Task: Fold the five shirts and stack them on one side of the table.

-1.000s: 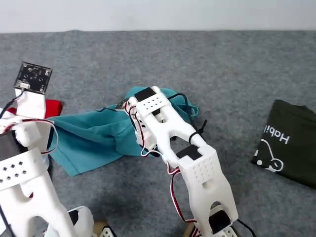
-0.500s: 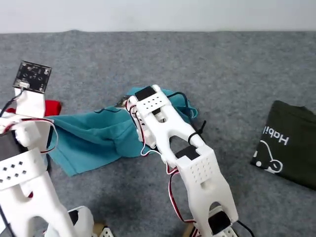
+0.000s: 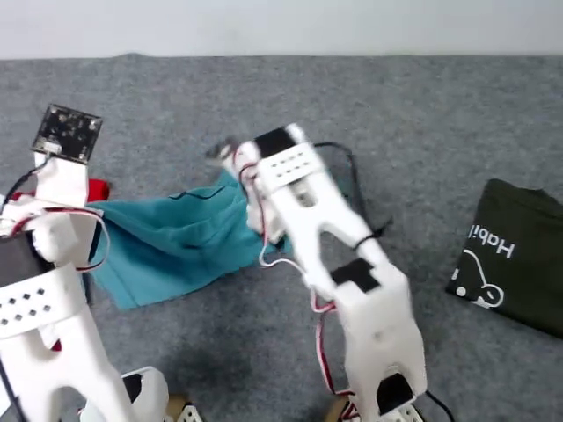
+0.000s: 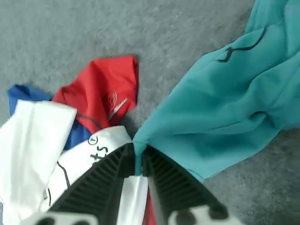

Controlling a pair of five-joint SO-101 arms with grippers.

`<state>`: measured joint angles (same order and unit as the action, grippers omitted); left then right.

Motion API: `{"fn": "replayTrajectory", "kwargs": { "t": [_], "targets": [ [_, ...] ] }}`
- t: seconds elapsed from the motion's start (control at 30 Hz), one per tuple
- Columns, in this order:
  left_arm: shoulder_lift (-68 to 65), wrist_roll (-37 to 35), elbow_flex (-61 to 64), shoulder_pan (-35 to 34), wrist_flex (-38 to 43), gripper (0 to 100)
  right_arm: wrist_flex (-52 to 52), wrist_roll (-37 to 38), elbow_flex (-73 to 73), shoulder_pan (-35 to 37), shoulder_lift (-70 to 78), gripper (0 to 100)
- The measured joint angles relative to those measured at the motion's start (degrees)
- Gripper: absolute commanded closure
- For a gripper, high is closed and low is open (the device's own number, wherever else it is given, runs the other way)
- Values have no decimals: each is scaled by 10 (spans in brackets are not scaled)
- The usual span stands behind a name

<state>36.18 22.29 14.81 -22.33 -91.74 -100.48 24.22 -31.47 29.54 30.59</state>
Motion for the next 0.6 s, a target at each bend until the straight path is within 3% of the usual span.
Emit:
{"fn": "replayTrajectory", "kwargs": {
  "t": [0.23,0.6],
  "targets": [
    [0,-62,-84,37,-3,994,0,4,0,-67,-239,987],
    [0,-76,-141,80,70,994,39,33,0,-171,-468,987]
  ]
}}
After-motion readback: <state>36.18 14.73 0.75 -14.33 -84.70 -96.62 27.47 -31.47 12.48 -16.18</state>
